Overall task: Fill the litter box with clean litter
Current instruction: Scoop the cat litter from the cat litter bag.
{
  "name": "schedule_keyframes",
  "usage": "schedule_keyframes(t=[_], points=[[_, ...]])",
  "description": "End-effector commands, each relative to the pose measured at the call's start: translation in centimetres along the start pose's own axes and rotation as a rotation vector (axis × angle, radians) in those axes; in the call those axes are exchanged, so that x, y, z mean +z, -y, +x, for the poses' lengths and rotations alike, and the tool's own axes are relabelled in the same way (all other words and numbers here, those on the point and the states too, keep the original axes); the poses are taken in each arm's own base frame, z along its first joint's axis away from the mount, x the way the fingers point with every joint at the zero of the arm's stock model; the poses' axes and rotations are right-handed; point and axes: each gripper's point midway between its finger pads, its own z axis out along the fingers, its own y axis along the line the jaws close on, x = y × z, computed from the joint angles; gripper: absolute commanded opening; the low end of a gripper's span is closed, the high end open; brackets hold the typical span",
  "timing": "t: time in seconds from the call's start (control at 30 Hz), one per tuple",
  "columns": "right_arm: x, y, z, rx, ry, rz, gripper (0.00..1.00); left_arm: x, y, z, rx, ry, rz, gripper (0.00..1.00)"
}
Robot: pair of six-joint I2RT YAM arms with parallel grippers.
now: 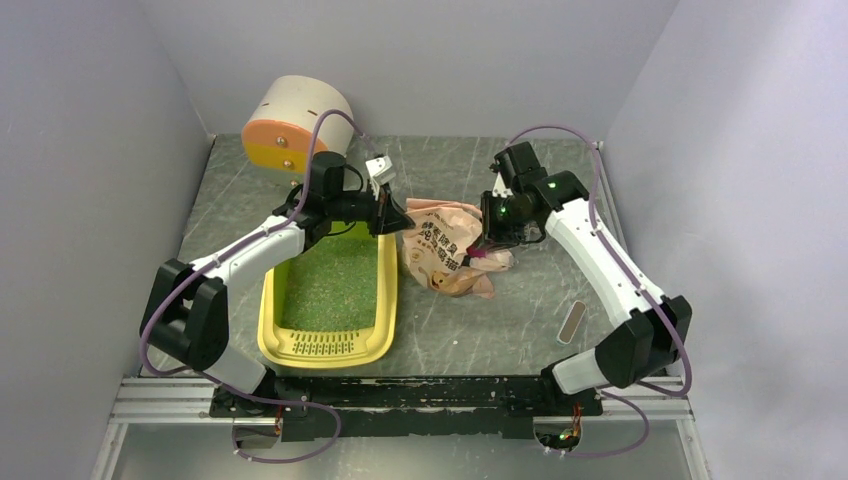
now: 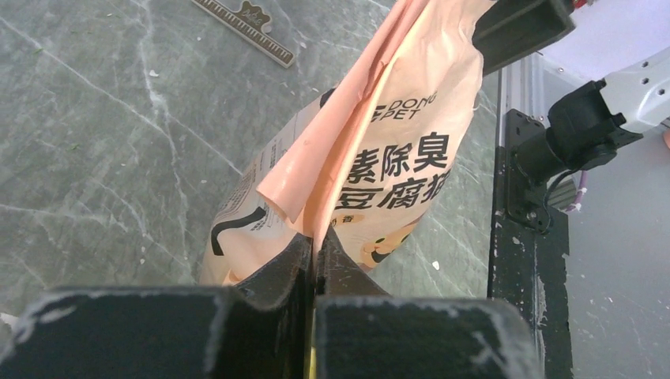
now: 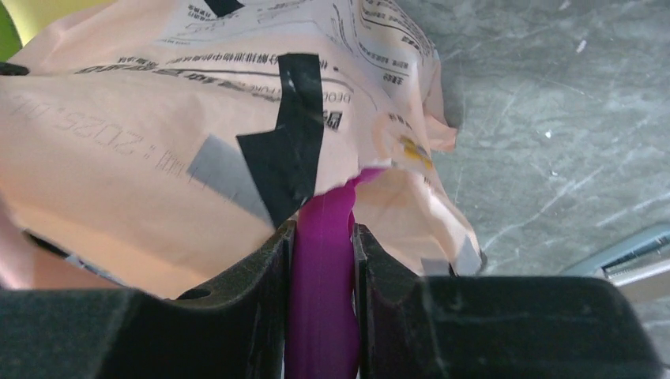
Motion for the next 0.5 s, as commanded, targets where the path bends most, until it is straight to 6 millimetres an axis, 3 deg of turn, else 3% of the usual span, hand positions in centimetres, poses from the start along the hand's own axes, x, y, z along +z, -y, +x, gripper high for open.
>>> schedule_keyframes(t=[0.0,0.13,0.27,0.47], points=[[2.9,0.2,-0.2,0.002,-0.003,0.015,0.00,0.4,0.6,-0.4,0.017,0.003,0.002,0.05],[4.5,-1.1,0.2,0.015,0.001,-0.078,0.00,0.5,0.4,-0.8,0.007,0.025,-0.012,0.05],[5.1,-3.3,-0.2,0.034,0.041,-0.217,0.00,0.6,0.3,-1.5,0.005,0.050,-0.018,0.05],[5.7,-4.9,-0.9,0.091,0.110,-0.343,0.00,0.8,-0.4,-1.5,-0.024,0.050,-0.044,0.05]])
